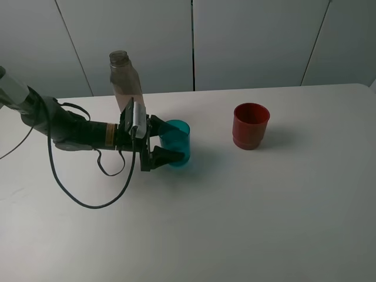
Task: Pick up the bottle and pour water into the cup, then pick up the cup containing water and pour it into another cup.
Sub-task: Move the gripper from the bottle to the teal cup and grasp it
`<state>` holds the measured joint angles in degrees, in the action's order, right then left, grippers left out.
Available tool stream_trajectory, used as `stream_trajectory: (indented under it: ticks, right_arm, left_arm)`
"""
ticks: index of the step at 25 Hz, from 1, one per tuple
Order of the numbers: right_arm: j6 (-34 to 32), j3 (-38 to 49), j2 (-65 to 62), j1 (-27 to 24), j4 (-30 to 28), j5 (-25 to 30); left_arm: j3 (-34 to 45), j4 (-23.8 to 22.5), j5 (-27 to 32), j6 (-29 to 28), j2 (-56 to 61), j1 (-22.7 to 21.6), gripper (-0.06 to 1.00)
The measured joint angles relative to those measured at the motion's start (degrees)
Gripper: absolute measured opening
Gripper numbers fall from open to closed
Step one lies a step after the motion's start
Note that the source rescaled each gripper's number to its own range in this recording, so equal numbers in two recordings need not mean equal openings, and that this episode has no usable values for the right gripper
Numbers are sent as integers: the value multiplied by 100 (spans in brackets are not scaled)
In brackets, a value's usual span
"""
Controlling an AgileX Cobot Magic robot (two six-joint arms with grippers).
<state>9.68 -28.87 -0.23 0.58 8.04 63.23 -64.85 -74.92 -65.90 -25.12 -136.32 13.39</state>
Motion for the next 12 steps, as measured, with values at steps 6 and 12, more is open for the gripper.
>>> stream_trajectory:
  ticks: [6,12]
  right_arm:
    - [0,0,0,0,0,0]
    - [0,0,0,0,0,0]
  left_arm:
    - [-102,175,44,64,-136,97,100]
    - [-187,187,25,129,-169,110,100]
